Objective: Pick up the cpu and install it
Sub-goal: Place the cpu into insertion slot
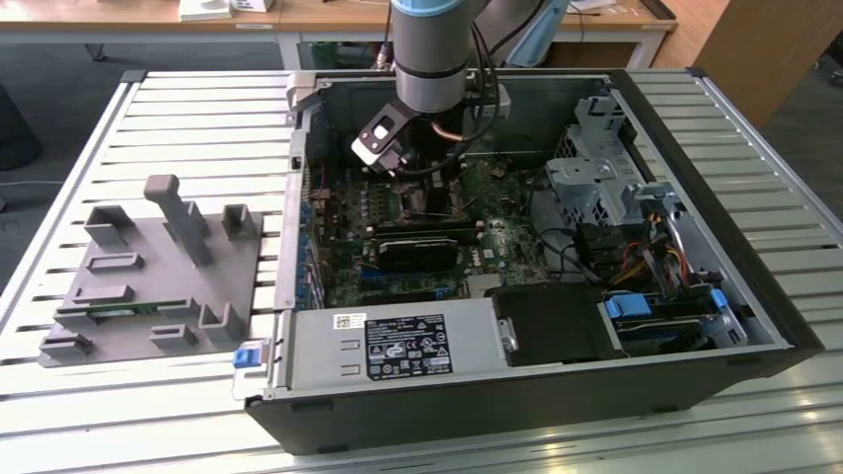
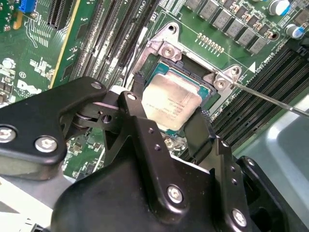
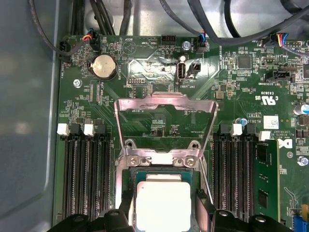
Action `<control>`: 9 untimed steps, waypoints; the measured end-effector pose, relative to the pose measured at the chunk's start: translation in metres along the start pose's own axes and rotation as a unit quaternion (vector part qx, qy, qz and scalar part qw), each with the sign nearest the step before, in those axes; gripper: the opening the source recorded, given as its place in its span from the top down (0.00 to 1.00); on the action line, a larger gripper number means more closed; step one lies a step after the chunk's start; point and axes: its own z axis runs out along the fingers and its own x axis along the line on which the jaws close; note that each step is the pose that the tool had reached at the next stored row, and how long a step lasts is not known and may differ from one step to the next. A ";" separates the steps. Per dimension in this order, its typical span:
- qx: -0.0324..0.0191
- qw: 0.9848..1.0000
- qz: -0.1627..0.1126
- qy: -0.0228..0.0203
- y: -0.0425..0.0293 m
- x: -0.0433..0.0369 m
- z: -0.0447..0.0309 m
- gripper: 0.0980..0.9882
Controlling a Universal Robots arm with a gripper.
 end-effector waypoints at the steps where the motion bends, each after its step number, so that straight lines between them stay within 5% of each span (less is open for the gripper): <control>1: 0.000 1.000 0.000 0.000 0.0001 0.0000 -0.0007 0.43; 9: 0.000 1.000 0.000 0.000 0.0003 0.0001 -0.0050 0.43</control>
